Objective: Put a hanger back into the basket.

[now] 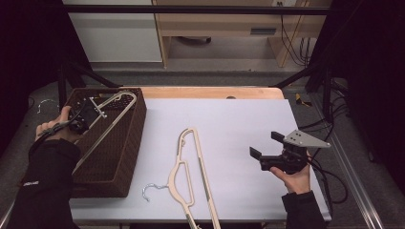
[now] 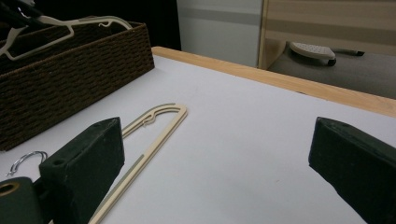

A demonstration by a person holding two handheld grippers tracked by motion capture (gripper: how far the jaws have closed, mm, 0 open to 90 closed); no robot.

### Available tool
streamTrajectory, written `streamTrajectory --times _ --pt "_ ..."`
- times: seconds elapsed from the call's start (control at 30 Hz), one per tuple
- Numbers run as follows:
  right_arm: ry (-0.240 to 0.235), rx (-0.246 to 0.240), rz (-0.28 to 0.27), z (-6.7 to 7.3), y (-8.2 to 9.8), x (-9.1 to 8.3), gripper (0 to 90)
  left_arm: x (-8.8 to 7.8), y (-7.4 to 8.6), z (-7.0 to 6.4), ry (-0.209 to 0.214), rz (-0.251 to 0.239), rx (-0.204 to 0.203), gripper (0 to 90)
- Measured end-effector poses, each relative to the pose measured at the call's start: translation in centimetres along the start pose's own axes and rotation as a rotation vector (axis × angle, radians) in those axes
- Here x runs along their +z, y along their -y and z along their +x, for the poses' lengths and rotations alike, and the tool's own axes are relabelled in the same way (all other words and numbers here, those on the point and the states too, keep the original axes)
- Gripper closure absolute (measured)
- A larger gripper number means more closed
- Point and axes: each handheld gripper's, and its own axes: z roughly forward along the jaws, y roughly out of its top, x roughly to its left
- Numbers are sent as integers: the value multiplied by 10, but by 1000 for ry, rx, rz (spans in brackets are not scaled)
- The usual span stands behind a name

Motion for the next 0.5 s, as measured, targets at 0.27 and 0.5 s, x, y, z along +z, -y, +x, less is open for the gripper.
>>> streamTrajectory --times 0.27,0.5 --pt "0 3 0 1 0 2 38 6 -15 -13 -3 29 38 723" --pt "-1 5 -1 1 0 1 39 8 -18 -14 69 12 -6 697"
